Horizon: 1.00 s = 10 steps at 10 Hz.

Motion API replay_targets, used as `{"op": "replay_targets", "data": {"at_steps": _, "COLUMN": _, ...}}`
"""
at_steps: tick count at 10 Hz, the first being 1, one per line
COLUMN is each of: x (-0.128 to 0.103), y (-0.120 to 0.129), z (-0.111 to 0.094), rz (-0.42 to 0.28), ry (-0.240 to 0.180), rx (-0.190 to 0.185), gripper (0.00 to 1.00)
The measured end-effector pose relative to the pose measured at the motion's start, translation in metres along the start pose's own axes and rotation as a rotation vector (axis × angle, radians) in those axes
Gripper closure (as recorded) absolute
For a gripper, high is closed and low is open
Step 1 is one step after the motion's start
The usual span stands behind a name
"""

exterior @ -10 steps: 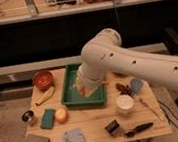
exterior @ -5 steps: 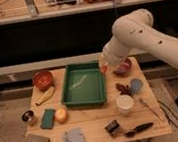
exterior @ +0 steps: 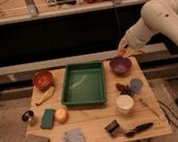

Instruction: Place pepper in purple bowl

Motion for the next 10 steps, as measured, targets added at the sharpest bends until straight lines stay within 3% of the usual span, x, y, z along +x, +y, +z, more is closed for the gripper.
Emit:
{"op": "replay_targets", "data": {"at_steps": 8, "x": 0.005, "y": -0.003, "z": 0.003, "rz": -0.005, "ry": -0.007, "rx": 0.007, "gripper": 1.0}}
{"op": "replay_targets", "data": {"at_steps": 10, "x": 0.003, "y": -0.016, "z": 0.026, "rz": -0.023, "ry": -0.035, "rx": 0.003, "gripper": 1.0}}
